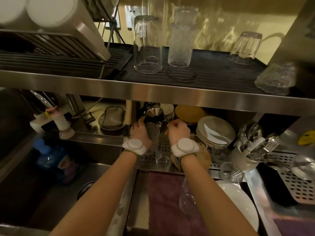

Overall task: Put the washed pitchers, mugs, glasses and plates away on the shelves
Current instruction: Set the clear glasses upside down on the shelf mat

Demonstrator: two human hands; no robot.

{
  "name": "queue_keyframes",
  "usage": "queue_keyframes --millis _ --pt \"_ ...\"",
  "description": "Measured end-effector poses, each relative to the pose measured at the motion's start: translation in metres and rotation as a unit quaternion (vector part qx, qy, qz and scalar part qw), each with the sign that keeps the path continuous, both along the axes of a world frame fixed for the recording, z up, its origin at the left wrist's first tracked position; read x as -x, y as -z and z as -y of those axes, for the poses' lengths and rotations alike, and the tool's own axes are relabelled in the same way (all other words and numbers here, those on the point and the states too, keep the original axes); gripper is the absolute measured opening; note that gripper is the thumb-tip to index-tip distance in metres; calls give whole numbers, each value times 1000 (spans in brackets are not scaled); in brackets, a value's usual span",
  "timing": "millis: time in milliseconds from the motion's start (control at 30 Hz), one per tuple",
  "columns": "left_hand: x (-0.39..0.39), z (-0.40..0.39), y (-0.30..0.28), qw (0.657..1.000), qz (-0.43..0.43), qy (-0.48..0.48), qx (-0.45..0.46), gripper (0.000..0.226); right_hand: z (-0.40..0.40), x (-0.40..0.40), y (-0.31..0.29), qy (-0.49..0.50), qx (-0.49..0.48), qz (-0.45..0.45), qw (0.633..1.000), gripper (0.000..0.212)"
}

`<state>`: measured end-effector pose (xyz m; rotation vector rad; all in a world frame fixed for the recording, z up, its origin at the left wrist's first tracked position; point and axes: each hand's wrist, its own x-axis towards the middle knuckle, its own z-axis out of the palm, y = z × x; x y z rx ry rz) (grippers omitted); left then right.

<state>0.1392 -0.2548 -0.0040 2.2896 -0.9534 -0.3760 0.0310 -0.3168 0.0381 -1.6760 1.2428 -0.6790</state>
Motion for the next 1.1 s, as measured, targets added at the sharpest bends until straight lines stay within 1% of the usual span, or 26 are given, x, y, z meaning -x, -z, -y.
queue_keyframes --millis 100,200,333,433,500,567,667,800,833,900,967,1033,1067,1100 --pt "2 -3 -5 1000 1 -5 30 89 -1 -4 0 -4 -4 -9 1000 23" --pt "6 -11 -8 999 13 -13 36 96 -3 -6 -1 -7 0 -5 1000 23" --pt "8 -26 -13 998 44 -25 41 97 -10 -8 -6 -21 7 2 1000 18" --pt "6 -37 -25 996 55 -44 47 97 -19 -13 -14 -28 14 2 999 23" --pt "5 -47 -34 995 63 -29 70 98 -27 -16 -20 -32 22 -7 999 24" --pt "7 -59 -41 993 81 -17 88 100 -35 -17 -25 -51 30 -34 998 22" --pt "19 -79 -46 988 119 -14 96 100 -52 -14 -29 -100 46 -110 988 26" --pt "35 -111 -48 985 108 -32 128 97 -80 2 -30 -162 10 -171 972 41" --pt "36 -114 -48 984 111 -33 134 94 -83 3 -29 -168 1 -193 967 44" --pt "46 -130 -50 980 132 -39 142 87 -96 10 -29 -162 -37 -204 965 56" --pt "57 -145 -53 974 146 -45 167 83 -106 14 -26 -148 -78 -176 970 68" --pt "70 -160 -57 965 153 -44 207 82 -115 18 -22 -145 -125 -126 973 76" --pt "77 -166 -59 961 158 -42 223 84 -120 21 -20 -153 -156 -87 972 80" --pt "84 -171 -60 957 167 -40 234 85 -124 24 -18 -163 -189 -29 968 81"
